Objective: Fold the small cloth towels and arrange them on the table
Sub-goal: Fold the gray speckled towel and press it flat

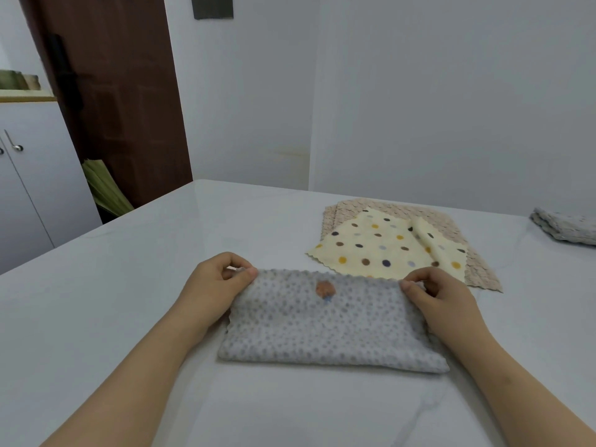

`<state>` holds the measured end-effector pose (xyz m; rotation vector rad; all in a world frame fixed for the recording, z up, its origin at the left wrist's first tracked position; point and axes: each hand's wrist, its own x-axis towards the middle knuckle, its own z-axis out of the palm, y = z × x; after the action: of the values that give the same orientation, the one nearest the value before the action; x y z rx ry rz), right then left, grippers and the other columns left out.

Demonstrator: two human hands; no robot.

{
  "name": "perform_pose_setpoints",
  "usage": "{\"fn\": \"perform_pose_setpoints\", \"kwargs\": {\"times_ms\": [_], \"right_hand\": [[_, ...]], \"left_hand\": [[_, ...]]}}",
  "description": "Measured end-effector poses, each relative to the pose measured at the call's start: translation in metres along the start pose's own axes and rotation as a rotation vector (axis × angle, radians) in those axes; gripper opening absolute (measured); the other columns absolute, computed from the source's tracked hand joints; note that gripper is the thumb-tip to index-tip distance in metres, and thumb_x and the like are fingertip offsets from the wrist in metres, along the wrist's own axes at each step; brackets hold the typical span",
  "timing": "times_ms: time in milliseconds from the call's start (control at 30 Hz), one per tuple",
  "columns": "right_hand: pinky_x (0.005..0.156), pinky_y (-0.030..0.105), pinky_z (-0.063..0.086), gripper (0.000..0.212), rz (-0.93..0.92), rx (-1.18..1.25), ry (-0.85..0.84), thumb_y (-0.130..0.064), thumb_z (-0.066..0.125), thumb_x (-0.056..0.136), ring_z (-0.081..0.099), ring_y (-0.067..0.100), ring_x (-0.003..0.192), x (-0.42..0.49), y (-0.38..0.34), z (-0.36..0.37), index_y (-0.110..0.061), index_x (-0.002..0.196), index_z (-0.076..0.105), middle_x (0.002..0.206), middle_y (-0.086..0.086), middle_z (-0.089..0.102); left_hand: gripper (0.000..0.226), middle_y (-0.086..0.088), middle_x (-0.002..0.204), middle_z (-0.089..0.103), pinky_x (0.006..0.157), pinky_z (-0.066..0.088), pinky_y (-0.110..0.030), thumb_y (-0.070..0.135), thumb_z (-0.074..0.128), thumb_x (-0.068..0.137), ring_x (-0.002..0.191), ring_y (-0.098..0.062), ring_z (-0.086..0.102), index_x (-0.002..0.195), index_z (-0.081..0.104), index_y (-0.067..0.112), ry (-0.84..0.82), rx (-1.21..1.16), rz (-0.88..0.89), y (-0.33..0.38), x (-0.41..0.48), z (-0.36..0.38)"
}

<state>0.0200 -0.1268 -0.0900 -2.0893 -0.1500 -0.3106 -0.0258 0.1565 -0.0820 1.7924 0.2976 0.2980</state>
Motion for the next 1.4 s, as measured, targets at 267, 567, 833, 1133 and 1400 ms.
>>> {"fn": "perform_pose_setpoints", "kwargs": {"times_ms": [267,567,833,1133,1400], "right_hand": [[0.067,0.027,0.037,0.024,-0.046,-0.28,-0.054,-0.026,0.049,0.093,0.054,0.019,0.081,-0.003,-0.005,0.006,-0.023,0.116,0.056,0.082,-0.002,0.059],[0.065,0.03,0.038,0.053,-0.027,-0.369,-0.168,-0.015,0.053,0.082,0.051,0.019,0.075,-0.018,-0.013,0.001,-0.03,0.13,0.037,0.073,0.002,0.052],[0.068,0.032,0.041,0.057,0.049,-0.356,-0.158,-0.042,0.048,0.089,0.055,0.019,0.079,-0.037,-0.026,-0.003,-0.031,0.139,0.021,0.079,-0.004,0.056],[0.06,0.025,0.036,0.06,0.052,-0.263,-0.142,-0.008,0.054,0.083,0.049,0.005,0.069,-0.037,-0.021,-0.012,-0.033,0.135,0.035,0.092,0.0,0.056],[0.069,0.024,0.042,0.054,0.067,0.053,0.02,-0.01,0.057,0.082,0.055,0.017,0.086,-0.035,-0.029,-0.007,-0.034,0.129,0.046,0.096,0.002,0.057]], "left_hand": [[0.018,0.004,0.115,0.059,0.078,0.04,-0.024,0.019,0.05,0.092,0.101,-0.016,0.053,0.103,0.06,0.028,0.107,0.682,0.208,-0.004,-0.005,0.011],[0.056,0.013,0.157,-0.004,0.117,-0.004,-0.037,0.054,0.023,0.094,0.144,-0.011,-0.009,0.145,0.007,0.039,-0.506,1.061,0.378,0.01,-0.046,0.067],[0.059,0.01,0.157,-0.009,0.116,-0.009,-0.043,0.059,0.015,0.092,0.144,-0.015,-0.015,0.145,-0.002,0.039,-0.459,1.215,0.305,0.003,-0.056,0.078],[0.065,0.011,0.157,-0.008,0.116,-0.008,-0.045,0.062,0.009,0.09,0.144,-0.013,-0.014,0.147,-0.001,0.034,-0.45,1.238,0.35,0.007,-0.064,0.089],[0.062,0.006,0.155,0.016,0.115,0.011,-0.037,0.057,0.016,0.09,0.144,-0.015,0.009,0.146,0.017,0.03,-0.248,1.013,0.417,0.015,-0.06,0.082]]}}
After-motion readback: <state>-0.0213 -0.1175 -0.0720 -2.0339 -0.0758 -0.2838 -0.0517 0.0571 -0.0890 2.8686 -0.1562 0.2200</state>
